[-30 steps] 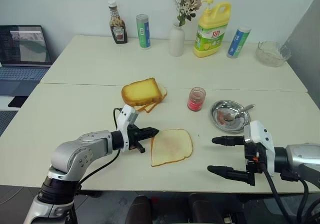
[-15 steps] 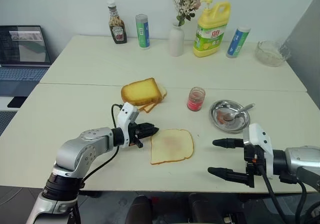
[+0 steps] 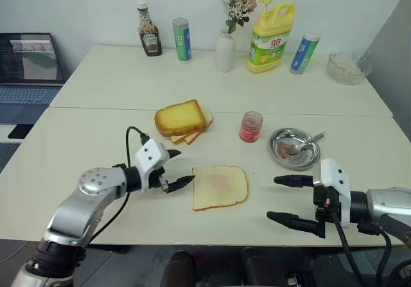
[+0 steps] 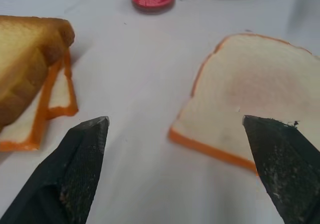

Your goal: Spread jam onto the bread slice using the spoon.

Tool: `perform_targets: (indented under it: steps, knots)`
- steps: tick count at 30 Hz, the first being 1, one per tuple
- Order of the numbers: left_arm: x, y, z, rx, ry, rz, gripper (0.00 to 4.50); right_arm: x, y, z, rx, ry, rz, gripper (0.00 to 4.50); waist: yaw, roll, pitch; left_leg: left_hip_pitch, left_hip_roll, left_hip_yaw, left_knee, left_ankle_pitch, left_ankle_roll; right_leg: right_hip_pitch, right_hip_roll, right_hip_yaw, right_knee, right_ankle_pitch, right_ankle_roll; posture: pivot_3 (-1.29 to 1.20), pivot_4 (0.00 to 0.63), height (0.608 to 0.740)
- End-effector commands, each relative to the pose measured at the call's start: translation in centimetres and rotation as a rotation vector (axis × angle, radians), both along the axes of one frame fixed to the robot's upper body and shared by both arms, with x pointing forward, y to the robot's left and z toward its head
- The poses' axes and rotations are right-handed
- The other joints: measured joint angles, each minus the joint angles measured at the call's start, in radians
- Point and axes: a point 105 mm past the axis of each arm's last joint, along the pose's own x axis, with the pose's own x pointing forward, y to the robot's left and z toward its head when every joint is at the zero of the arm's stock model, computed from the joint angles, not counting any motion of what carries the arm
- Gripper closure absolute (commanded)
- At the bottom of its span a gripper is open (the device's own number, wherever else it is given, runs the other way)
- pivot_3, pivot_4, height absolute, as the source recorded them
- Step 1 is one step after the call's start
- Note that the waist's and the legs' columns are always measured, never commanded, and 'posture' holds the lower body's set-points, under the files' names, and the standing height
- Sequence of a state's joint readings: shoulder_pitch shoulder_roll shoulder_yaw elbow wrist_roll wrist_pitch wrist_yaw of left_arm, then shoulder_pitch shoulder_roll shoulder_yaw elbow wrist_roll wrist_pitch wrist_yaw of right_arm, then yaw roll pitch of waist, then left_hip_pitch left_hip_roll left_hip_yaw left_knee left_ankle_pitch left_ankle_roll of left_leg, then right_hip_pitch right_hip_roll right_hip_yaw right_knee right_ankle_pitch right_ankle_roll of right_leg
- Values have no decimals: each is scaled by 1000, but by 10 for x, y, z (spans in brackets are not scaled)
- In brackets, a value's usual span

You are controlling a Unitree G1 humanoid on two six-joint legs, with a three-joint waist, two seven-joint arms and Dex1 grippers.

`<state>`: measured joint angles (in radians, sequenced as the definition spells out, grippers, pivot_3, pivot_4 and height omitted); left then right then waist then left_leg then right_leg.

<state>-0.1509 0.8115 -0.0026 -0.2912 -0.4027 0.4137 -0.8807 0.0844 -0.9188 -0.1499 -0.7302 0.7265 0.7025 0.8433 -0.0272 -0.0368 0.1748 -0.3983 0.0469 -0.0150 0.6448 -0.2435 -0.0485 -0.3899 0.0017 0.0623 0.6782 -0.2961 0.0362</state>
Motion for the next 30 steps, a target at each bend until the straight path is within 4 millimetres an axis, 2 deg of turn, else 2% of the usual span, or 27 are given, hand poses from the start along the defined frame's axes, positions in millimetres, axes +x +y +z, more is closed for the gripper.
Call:
perform_targets:
  steps: [1, 3, 5, 9, 13, 18, 26, 30]
  knots:
    - [-14, -11, 34, -34, -62, -135, 24, 11, 1, 9, 37, -103, -33, 0, 0, 0, 0, 0, 0, 0, 0, 0, 0, 0, 0, 0, 0, 0, 0, 0, 150, 740]
    - [-25, -22, 43, -43, -42, -220, 24, 19, -4, 12, 66, -145, -81, 0, 1, 0, 0, 0, 0, 1, 0, 0, 0, 0, 0, 0, 0, 0, 0, 0, 150, 740]
    - [-34, -38, 55, -38, -58, -313, 24, 29, -17, 14, 75, -191, -168, 0, 4, -1, 0, -1, 0, 1, 0, 0, 0, 0, 0, 0, 0, 0, 0, 0, 150, 740]
    - [-46, -61, 77, -53, -86, -454, 24, 44, -54, 19, 121, -229, -394, 0, 4, 0, 0, -1, -1, 1, 1, 0, 0, 0, 0, -1, 0, 0, 0, 0, 150, 740]
    - [-49, -68, 80, -24, -79, -513, 24, 64, -99, 18, 241, -221, -692, 0, -3, 0, 1, 0, 0, 1, 0, 0, 0, 0, 1, 0, 1, 0, 0, 0, 150, 740]
    - [-41, -76, 81, 3, -117, -534, 24, 96, -141, 9, 407, -164, -941, 0, -8, 2, 2, 2, 0, 3, 0, 0, 0, 0, 3, 1, 2, 1, -1, 0, 150, 740]
    - [-42, -83, 76, 41, -146, -587, 24, 142, -164, -21, 600, 78, -1026, 0, -5, 4, 3, 2, 0, 5, 0, 0, 0, 0, 3, 3, 2, 3, -4, 0, 150, 740]
    - [-44, -84, 73, 40, -144, -584, 24, 155, -155, -21, 682, 150, -971, 0, -5, 6, 4, 1, 0, 5, 0, 0, 1, -1, 3, 4, 1, 3, -4, 0, 150, 740]
